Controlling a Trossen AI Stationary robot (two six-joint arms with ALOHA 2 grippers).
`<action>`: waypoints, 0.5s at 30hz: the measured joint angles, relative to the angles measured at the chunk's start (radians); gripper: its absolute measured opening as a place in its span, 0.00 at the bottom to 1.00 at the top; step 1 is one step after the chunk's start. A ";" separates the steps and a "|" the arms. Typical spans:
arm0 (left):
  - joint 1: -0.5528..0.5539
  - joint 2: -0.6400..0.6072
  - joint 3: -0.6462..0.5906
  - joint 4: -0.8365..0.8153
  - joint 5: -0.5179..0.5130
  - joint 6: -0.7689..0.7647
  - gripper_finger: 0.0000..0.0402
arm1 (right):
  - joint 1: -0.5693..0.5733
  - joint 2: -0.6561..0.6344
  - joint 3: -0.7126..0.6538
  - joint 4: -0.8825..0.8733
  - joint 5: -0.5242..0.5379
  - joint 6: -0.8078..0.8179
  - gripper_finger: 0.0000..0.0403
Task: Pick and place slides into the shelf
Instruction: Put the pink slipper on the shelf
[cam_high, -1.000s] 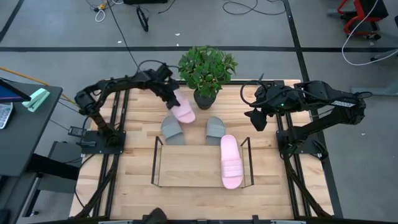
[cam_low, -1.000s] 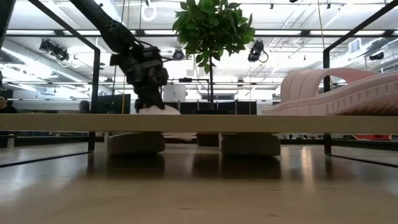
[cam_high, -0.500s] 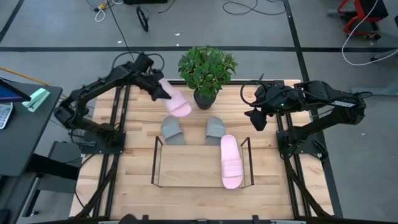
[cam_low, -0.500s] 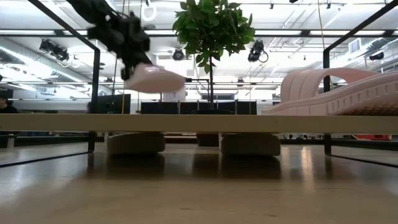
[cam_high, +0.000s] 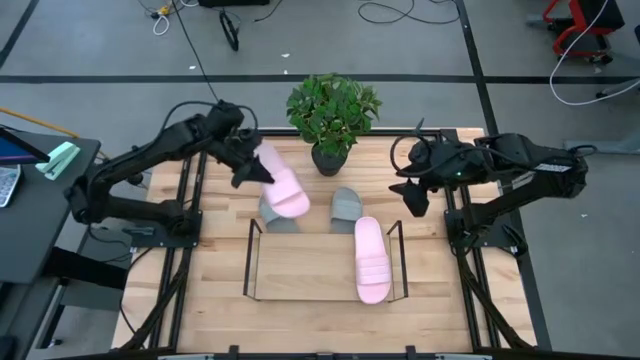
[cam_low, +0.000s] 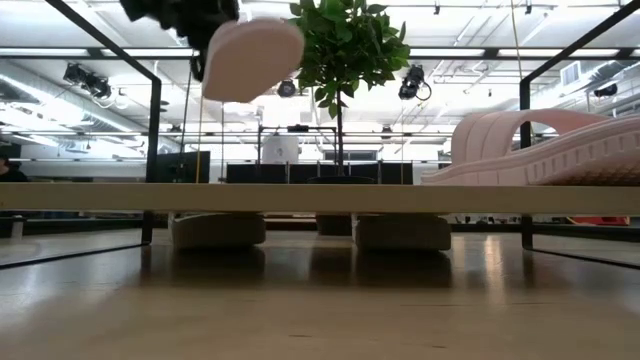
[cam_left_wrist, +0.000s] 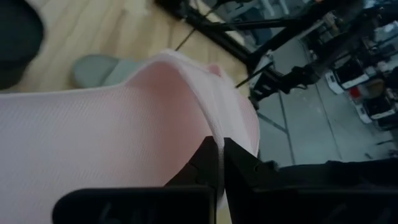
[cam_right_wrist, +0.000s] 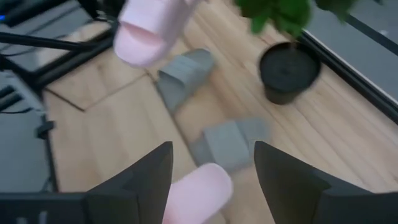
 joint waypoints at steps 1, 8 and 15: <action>-0.022 0.000 0.000 0.027 -0.010 -0.021 0.03 | 0.016 0.000 0.000 0.011 0.000 0.004 0.57; -0.164 0.019 0.000 0.202 -0.073 -0.132 0.03 | 0.120 0.000 0.000 0.053 0.022 0.066 0.56; -0.274 0.054 0.000 0.279 -0.112 -0.144 0.03 | 0.225 0.000 0.000 0.053 0.096 0.158 0.54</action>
